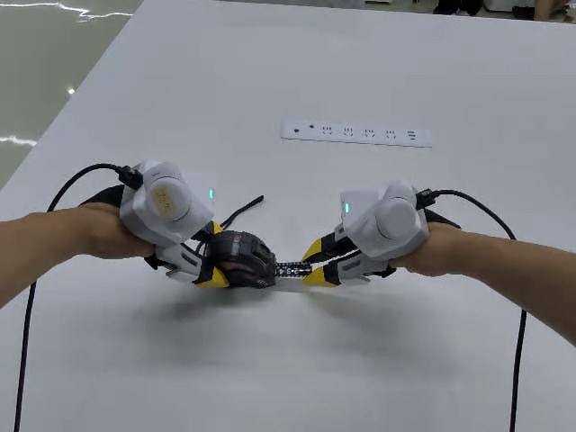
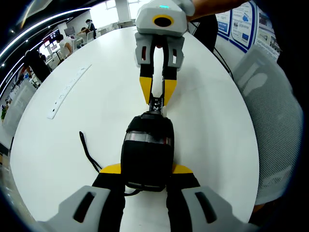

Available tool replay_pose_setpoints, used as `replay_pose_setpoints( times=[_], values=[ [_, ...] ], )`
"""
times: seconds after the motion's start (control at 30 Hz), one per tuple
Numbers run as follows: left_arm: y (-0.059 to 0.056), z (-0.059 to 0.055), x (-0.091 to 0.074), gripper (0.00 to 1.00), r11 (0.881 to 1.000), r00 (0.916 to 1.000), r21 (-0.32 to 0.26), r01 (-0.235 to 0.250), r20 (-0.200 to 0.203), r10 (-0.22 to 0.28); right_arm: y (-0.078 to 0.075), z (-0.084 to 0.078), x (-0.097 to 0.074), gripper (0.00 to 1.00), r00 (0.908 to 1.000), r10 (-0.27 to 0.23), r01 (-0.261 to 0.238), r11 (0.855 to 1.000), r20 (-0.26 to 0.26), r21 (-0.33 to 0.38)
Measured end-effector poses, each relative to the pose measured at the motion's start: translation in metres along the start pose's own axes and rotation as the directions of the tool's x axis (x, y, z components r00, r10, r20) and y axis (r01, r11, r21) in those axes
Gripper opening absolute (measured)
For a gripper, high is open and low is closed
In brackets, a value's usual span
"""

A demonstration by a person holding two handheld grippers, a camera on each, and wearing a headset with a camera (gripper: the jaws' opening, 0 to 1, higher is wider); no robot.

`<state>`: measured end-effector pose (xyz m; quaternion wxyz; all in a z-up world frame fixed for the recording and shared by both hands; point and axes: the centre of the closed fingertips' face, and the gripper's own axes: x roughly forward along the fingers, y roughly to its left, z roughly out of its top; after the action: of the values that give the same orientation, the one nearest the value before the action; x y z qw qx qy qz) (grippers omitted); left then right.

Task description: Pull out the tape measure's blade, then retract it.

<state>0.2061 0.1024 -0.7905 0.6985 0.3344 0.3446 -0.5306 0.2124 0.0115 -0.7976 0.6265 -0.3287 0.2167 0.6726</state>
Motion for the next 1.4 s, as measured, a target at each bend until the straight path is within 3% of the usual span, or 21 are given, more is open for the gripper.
replay_pose_setpoints(
  times=[1.4],
  values=[
    [-0.0030, 0.0046, -0.0005, 0.27, 1.000, 1.0000, -0.019, -0.004, 0.004, 0.004, 0.0002, -0.0095, -0.0075, 0.12, 1.0000, -0.009, 0.009, 1.000, -0.003, -0.001]
  ],
)
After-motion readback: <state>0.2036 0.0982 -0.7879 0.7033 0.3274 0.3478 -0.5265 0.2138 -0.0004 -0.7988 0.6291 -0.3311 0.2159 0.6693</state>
